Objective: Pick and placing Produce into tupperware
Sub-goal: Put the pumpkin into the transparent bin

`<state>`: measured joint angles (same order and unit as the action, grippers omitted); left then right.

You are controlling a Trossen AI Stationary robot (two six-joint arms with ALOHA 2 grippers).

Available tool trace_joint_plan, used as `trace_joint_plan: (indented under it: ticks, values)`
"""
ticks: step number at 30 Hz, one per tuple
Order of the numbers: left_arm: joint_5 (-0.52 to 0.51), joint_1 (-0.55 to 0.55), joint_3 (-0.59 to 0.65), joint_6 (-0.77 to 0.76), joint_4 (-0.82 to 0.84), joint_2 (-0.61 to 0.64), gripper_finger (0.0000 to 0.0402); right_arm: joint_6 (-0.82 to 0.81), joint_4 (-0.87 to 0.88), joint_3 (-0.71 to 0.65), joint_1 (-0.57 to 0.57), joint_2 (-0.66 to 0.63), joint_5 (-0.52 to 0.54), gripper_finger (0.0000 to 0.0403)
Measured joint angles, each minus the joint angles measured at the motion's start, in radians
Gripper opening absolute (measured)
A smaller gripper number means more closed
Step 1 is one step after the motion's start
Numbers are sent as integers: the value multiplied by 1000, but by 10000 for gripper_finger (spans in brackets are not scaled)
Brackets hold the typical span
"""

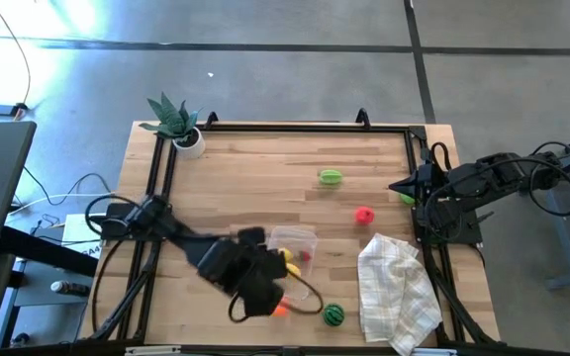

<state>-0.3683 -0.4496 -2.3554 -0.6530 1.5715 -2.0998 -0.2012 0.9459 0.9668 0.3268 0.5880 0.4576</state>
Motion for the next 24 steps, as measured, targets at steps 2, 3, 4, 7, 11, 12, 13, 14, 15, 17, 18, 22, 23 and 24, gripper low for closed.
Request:
trace_joint_plan:
  ticks: [2,3,4,7,11,12,13,14,15,17,18,22,23,24]
  values:
    - [-19,-30,0,-103,0,0,184,0,0,0,0,0,0,0]
    - [-24,-42,2,-155,-1,0,184,0,0,0,0,0,0,0]
    - [-23,-52,8,-206,0,1,184,0,0,0,0,0,0,0]
    - [9,-75,37,-365,0,0,184,0,0,0,0,0,0,0]
    - [53,-89,90,-463,-1,0,184,0,0,0,0,0,0,0]
    - [75,-89,107,-478,-4,0,184,0,0,0,0,0,0,0]
    - [100,-89,121,-492,-11,-2,184,0,0,0,0,0,0,0]
    - [129,-89,133,-501,-18,-2,184,0,0,0,0,0,0,0]
    - [161,-89,144,-507,-27,-2,184,0,0,0,0,0,0,0]
    - [224,-89,163,-509,-62,-2,184,0,0,0,0,0,0,0]
    - [241,-92,172,-512,-85,-2,184,0,0,0,0,0,0,0]
    - [231,-95,204,-579,-206,-10,184,0,0,0,0,0,0,0]
    - [224,-95,212,-599,-216,-14,184,0,0,0,0,0,0,0]
    - [223,-95,225,-622,-225,-15,184,0,0,0,0,0,0,0]
